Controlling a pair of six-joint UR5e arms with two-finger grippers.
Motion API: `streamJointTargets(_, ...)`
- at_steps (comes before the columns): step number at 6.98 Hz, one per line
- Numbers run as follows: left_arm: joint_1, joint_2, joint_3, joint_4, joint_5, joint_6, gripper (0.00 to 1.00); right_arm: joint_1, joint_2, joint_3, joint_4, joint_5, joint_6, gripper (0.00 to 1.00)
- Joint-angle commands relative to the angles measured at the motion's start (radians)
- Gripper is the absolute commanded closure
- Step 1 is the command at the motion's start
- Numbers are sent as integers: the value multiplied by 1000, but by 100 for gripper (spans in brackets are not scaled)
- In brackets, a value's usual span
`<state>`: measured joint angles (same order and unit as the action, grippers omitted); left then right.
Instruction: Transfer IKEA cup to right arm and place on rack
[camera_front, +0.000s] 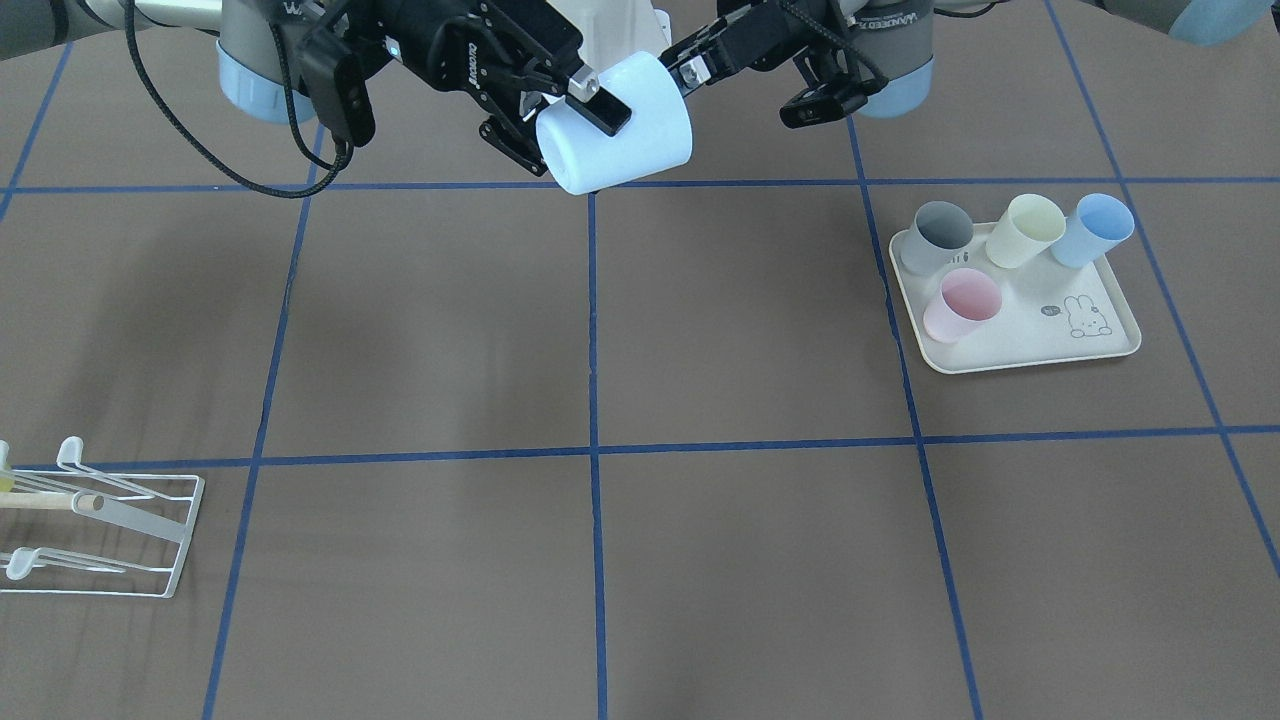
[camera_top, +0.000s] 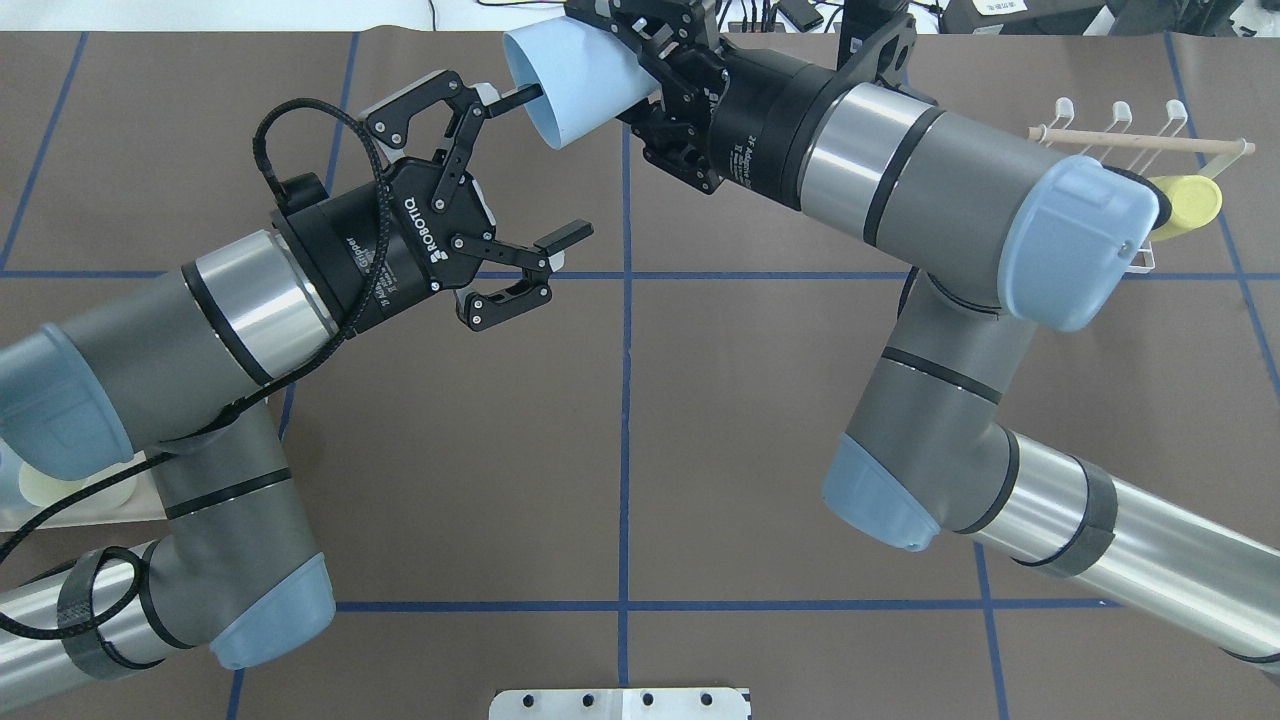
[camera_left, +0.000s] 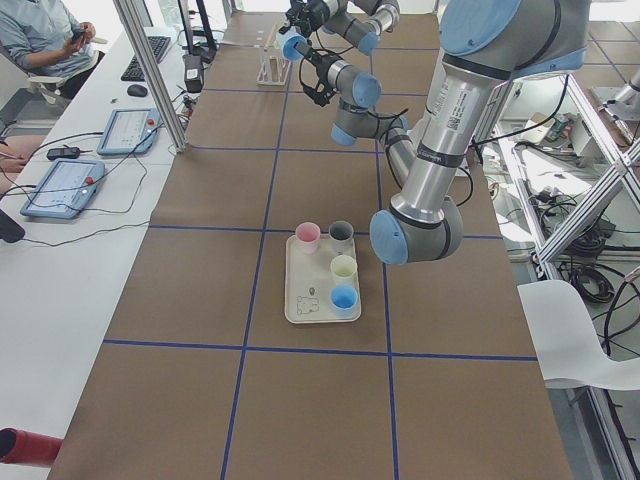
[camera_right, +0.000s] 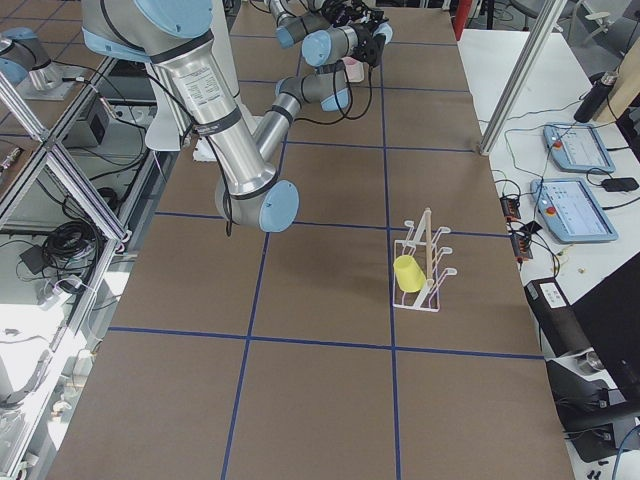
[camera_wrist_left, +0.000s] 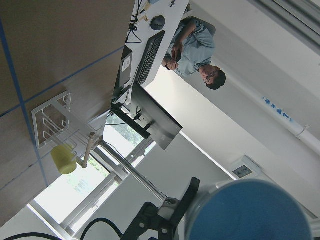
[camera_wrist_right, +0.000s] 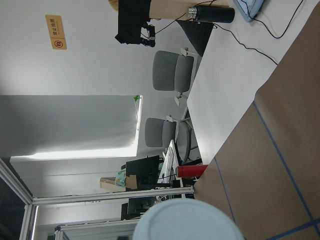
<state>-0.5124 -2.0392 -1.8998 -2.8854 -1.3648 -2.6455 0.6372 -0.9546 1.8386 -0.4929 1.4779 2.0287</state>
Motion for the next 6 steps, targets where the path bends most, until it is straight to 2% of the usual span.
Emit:
streamJointTargets(1,-11,8,-16,0,-13,9,0,65,-9,-1,-1,19,2,100)
streamJointTargets(3,-26,22,-18,11,-22,128,0,154,-53,-10,-7,74,-101,100)
streamJointTargets(4,-37,58,-18,12,-55,181,0,185,-117,-15,-7,88,-192,100)
streamJointTargets(5,-72,101,-28,27,-110,249,0,193,-166,-28,-10,88,-305,100)
streamJointTargets(6,-119,150,-65,99,-202,354,0,214,-215,-51,-12,85,-426,100)
